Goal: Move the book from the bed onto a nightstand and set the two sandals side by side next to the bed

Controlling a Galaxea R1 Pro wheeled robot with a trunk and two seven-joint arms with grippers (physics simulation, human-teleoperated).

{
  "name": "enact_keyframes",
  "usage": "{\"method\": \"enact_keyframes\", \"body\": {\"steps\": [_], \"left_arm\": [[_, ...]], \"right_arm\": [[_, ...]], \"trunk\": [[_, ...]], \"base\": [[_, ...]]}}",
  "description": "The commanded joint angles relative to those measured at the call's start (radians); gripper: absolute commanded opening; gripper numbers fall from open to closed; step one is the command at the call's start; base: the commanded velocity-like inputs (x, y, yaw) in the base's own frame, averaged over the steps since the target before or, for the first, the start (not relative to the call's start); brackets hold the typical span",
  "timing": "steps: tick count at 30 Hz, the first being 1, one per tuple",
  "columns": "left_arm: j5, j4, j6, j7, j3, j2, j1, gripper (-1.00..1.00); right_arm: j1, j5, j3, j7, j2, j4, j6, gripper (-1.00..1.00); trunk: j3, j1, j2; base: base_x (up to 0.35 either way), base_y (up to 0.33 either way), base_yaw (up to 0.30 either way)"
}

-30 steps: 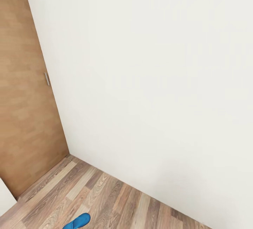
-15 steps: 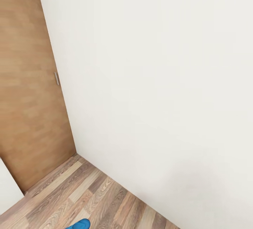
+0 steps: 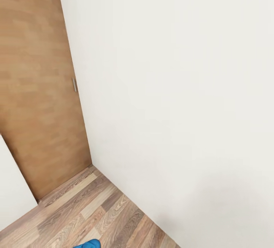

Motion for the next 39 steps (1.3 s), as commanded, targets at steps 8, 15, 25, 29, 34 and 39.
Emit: {"method": "enact_keyframes", "body": {"steps": [8,15,25,29,34,39], "left_arm": [[-0.001,-0.001,-0.001,-0.001,-0.001,0.000,0.000,1.00],[-0.001,0.000,-0.002,-0.001,0.000,0.000,0.000,1.00],[-0.001,0.001,-0.003,-0.001,0.000,0.000,0.000,1.00],[-0.001,0.001,-0.003,-0.001,-0.001,0.000,0.000,1.00],[-0.001,0.001,-0.003,-0.001,-0.001,0.000,0.000,1.00],[-0.001,0.001,-0.003,-0.001,-0.001,0.000,0.000,1.00]], "right_arm": [[0.000,0.000,0.000,0.000,0.000,0.000,-0.003,1.00],[0.000,0.000,0.000,0.000,0.000,0.000,-0.003,1.00],[0.000,0.000,0.000,0.000,0.000,0.000,-0.003,1.00],[0.000,0.000,0.000,0.000,0.000,0.000,-0.003,1.00],[0.000,0.000,0.000,0.000,0.000,0.000,-0.003,1.00],[0.000,0.000,0.000,0.000,-0.002,0.000,-0.003,1.00]], "trunk": [[-0.001,0.000,0.000],[-0.001,0.000,0.000],[-0.001,0.000,0.000],[-0.001,0.000,0.000],[-0.001,0.000,0.000],[-0.001,0.000,0.000]], "base": [[0.006,-0.006,0.244],[0.000,0.000,0.244],[0.000,0.000,0.244],[0.000,0.000,0.244],[0.000,0.000,0.244],[0.000,0.000,0.068]]}}
